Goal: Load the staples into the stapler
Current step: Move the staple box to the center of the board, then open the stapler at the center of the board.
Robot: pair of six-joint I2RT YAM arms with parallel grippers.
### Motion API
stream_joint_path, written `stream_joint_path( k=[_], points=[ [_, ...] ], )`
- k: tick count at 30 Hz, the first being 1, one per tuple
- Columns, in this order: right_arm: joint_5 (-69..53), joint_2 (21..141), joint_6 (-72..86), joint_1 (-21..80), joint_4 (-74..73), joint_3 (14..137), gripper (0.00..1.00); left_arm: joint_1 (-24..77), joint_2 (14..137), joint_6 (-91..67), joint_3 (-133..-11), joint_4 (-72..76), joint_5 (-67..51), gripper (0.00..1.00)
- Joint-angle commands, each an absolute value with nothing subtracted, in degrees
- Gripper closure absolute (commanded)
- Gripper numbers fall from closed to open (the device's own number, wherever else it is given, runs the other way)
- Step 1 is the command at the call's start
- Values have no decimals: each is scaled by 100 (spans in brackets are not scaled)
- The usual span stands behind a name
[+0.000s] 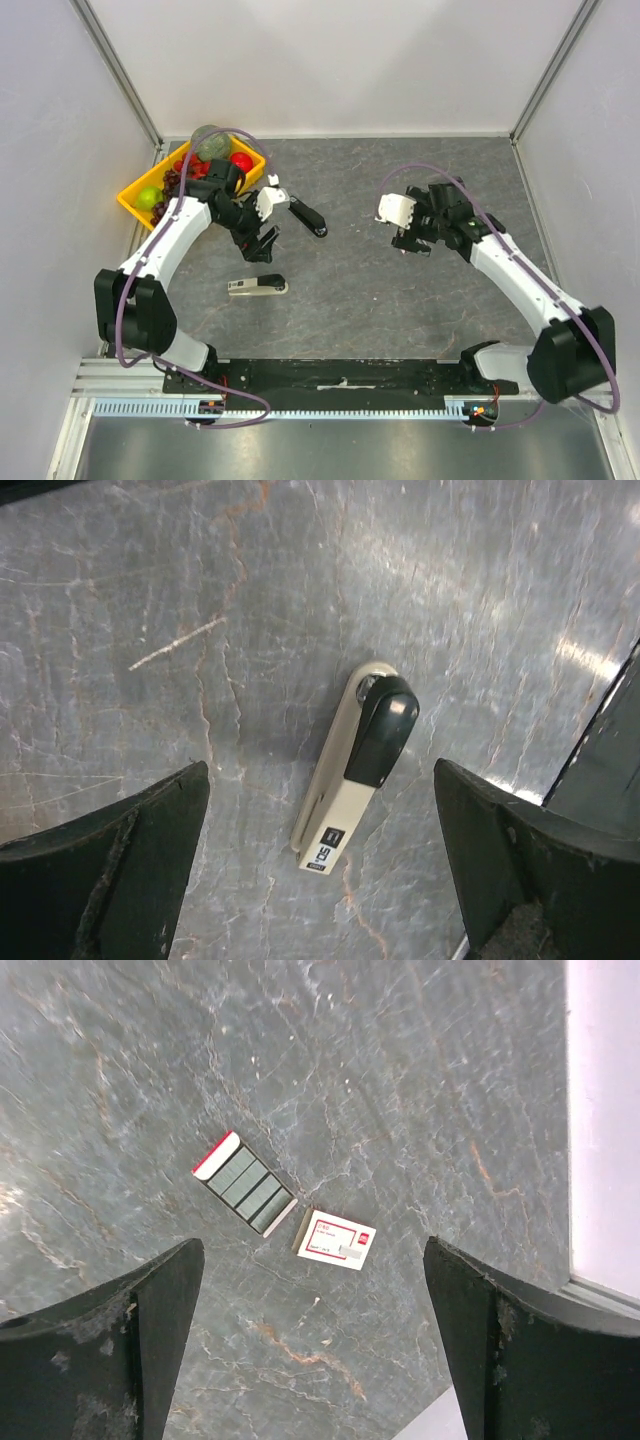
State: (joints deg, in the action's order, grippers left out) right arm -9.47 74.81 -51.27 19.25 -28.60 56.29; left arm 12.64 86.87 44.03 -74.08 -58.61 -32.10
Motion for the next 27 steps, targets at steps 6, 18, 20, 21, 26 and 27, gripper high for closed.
stream_joint_path(
  k=[6, 18, 20, 21, 26, 27],
  points=[
    [-1625, 6364, -3991, 1942, -2874, 5274, 2, 1590, 8043, 5827, -6074, -5415, -2708, 1],
    [-1723, 6109, -3841, 1934, -2813, 5001, 2, 2522, 8270, 5423, -5309, -4289, -1705, 7],
    [-1740, 6065, -3850, 1942, -2804, 4975, 2, 2540, 8358, 5397, -5291, -4193, -1661, 12],
    [-1740, 6056, -3841, 1942, -2786, 4957, 2, 2549, 8384, 5370, -5291, -4123, -1644, 13],
    [-1784, 6064, -3850, 1934, -2751, 4913, 2, 2637, 8587, 5300, -5309, -4061, -1679, 50],
    [-1793, 6073, -3841, 1934, -2751, 4904, 2, 2654, 8587, 5291, -5309, -4069, -1687, 61]
  ],
)
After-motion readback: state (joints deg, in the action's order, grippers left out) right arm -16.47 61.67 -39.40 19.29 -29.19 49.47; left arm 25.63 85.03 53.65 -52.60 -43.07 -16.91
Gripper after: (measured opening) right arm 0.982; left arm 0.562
